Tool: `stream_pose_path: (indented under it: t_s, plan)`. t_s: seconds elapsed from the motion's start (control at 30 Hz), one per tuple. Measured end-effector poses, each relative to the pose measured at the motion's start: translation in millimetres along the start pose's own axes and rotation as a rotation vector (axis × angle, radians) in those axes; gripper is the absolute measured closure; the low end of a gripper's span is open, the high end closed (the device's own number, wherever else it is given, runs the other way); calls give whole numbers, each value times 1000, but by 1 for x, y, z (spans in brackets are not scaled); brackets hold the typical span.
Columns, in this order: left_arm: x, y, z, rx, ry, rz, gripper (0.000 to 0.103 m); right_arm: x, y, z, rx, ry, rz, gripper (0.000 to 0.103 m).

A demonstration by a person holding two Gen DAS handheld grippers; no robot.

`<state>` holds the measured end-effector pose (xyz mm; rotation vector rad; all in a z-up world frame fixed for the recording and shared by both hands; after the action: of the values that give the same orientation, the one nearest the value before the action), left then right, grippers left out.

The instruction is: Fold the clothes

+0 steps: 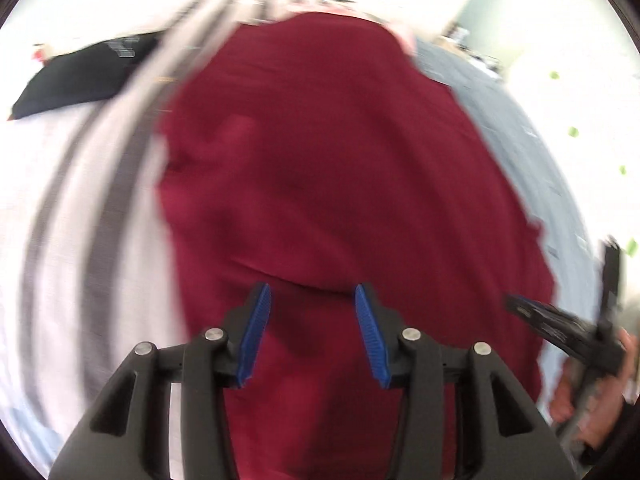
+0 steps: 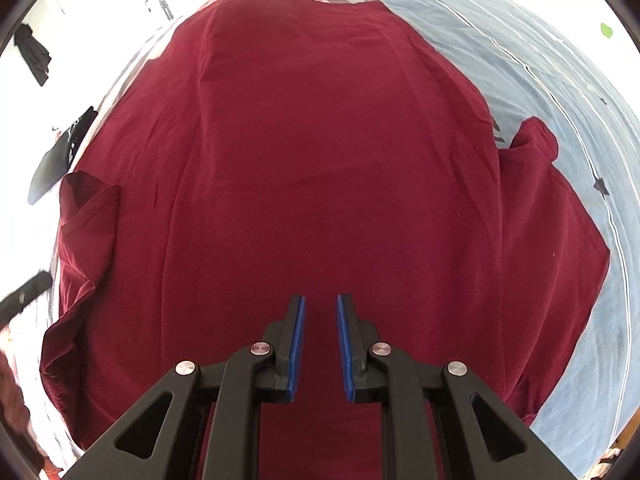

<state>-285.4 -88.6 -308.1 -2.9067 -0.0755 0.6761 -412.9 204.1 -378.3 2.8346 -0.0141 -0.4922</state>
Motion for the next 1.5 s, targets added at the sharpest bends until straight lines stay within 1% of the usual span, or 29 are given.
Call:
stream_pose_path:
  t_s: [0.07,0.13,0.17,0.2,0.27,0.37,0.47,0.53,0.57,0.6,0.63,0.67,0.7,0.8,0.87,0.93,0.97,1.1,1.17,1.2,1.23,1.33,1.37,1.4,1.43,1.47,1.5]
  plan:
    - [-10,25,-9,2,1,-40,60,2,0,0,-4,-1,5,88]
    - [-8,53,-18,3,10,-65,59,4,-1,-1,-7,-2,9,88]
    - [-8,57,-20,18,15,-75,59,6,-4,-5,-10,0,9,88]
    - [-8,61,-5,32,20,-79,58,5,-6,-4,-12,2,10,88]
    - [-23,56,-2,52,29,-70,58,6,-6,-3,-15,2,14,88]
    - [-32,56,12,77,35,-60,58,7,-5,0,-17,1,22,88]
    - [-44,61,34,83,36,-52,58,8,-2,4,-16,1,26,88]
    - [-41,58,35,64,54,-36,59,9,-1,6,-15,4,25,88]
    - [-39,58,38,54,65,-30,68,9,0,8,-15,7,26,88]
    - [-37,59,40,45,75,-26,87,8,0,10,-15,9,26,88]
    - [-36,61,40,29,73,-17,95,9,0,9,-16,11,27,88]
    - [-35,64,38,12,69,-8,98,10,1,10,-16,13,27,88]
    - [-35,67,31,11,57,-7,100,10,1,10,-17,13,25,88]
    - [-33,88,0,17,20,-36,101,10,4,10,-19,14,19,88]
    - [-29,117,-25,6,3,-71,101,10,6,12,-21,17,10,88]
    - [-19,152,-55,-25,-9,-106,101,10,8,14,-22,21,2,88]
    - [-13,172,-70,-48,-14,-123,101,10,10,14,-22,23,-5,88]
    - [19,263,-113,-198,1,-190,101,11,15,16,-22,34,-27,88]
    - [38,305,-118,-266,33,-229,101,12,17,18,-19,41,-39,88]
    - [46,322,-118,-288,44,-243,101,13,18,19,-16,45,-46,88]
    - [54,337,-119,-331,56,-252,101,14,19,20,-13,50,-53,88]
    - [72,376,-117,-402,74,-325,101,18,21,22,-4,64,-68,88]
    - [78,381,-116,-369,82,-368,101,19,21,23,-5,66,-70,88]
    - [83,380,-114,-333,88,-399,98,19,22,23,-5,68,-73,88]
    - [86,376,-111,-308,94,-405,96,16,27,28,-5,69,-77,88]
    - [87,368,-105,-286,104,-395,89,13,30,31,-5,71,-80,88]
    - [90,356,-101,-261,114,-388,78,14,31,32,-5,73,-82,88]
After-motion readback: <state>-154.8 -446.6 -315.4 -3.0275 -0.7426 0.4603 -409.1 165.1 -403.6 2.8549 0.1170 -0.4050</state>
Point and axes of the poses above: each gripper's, at about its wrist camera, not at the fingertips, and z roughly the way its jaws point, y to its left, x to its underside, the point moved 8 cm from there along z, roughly the way its jaws point, and after that the axes turned 8 degrees about -x, right-handed, at the moved point
